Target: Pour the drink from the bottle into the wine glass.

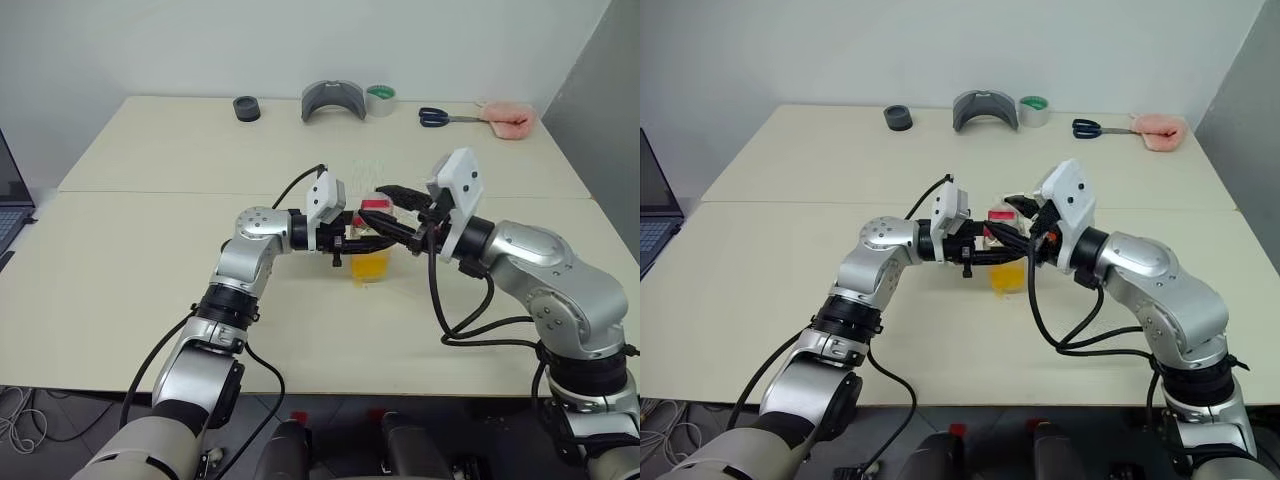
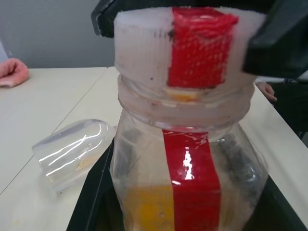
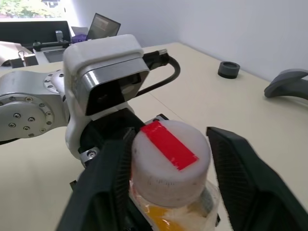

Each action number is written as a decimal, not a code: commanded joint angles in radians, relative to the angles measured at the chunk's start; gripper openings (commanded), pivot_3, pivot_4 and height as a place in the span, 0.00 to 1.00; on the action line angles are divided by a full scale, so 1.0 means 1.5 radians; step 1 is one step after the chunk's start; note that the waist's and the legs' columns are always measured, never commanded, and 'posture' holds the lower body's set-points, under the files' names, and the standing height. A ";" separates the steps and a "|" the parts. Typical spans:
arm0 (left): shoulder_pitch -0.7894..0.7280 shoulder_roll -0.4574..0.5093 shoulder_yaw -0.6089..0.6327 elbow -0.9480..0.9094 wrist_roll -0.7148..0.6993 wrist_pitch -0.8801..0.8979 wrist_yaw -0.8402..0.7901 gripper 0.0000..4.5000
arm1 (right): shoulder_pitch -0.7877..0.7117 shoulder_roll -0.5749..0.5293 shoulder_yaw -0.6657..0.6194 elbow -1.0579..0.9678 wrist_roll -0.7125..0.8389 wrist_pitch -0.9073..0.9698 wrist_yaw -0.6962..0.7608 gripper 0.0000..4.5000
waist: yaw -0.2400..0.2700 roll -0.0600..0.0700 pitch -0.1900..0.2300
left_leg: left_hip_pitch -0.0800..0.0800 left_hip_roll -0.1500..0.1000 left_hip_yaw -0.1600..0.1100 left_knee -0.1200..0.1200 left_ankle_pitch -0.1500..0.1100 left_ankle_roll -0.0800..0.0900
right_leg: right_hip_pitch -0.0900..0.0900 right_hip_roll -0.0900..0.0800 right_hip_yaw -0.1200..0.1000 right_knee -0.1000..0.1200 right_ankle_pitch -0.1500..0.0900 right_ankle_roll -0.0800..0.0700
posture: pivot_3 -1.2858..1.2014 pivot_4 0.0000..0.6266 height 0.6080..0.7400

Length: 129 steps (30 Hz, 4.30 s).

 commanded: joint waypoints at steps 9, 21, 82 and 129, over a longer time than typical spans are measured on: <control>-0.001 -0.006 0.001 -0.035 -0.008 -0.011 0.006 0.38 | 0.009 -0.028 0.018 -0.034 -0.130 -0.176 0.008 0.39 | 0.000 0.000 0.000 | 0.000 0.000 0.000 0.000 0.000 0.000 | 0.000 0.000 0.000 0.000 0.000 0.000 | 0.52 0.24 1.00; 0.007 0.004 0.019 -0.040 -0.007 -0.009 0.032 0.38 | 0.157 0.029 -0.251 -0.004 -0.113 -0.169 -0.145 0.38 | 0.004 0.000 0.000 | 0.000 0.000 0.000 0.000 0.000 0.000 | 0.000 0.000 0.000 0.000 0.000 0.000 | 0.52 0.24 1.00; -0.009 0.153 0.280 0.309 0.031 -0.142 0.496 0.89 | -0.008 0.111 0.122 0.078 -0.094 -0.094 0.033 1.00 | -0.007 0.000 0.000 | 0.000 0.000 0.000 0.000 0.000 0.000 | -0.001 -0.001 0.000 0.001 0.000 0.000 | 0.52 0.24 1.00; 0.355 0.139 0.038 -0.326 -0.021 -0.005 0.230 0.99 | 0.020 -0.090 0.197 0.065 -0.424 0.172 -0.185 1.00 | -0.002 0.000 0.000 | 0.001 0.001 0.001 -0.001 0.000 0.000 | 0.000 0.000 0.001 0.000 0.000 0.000 | 0.52 0.24 1.00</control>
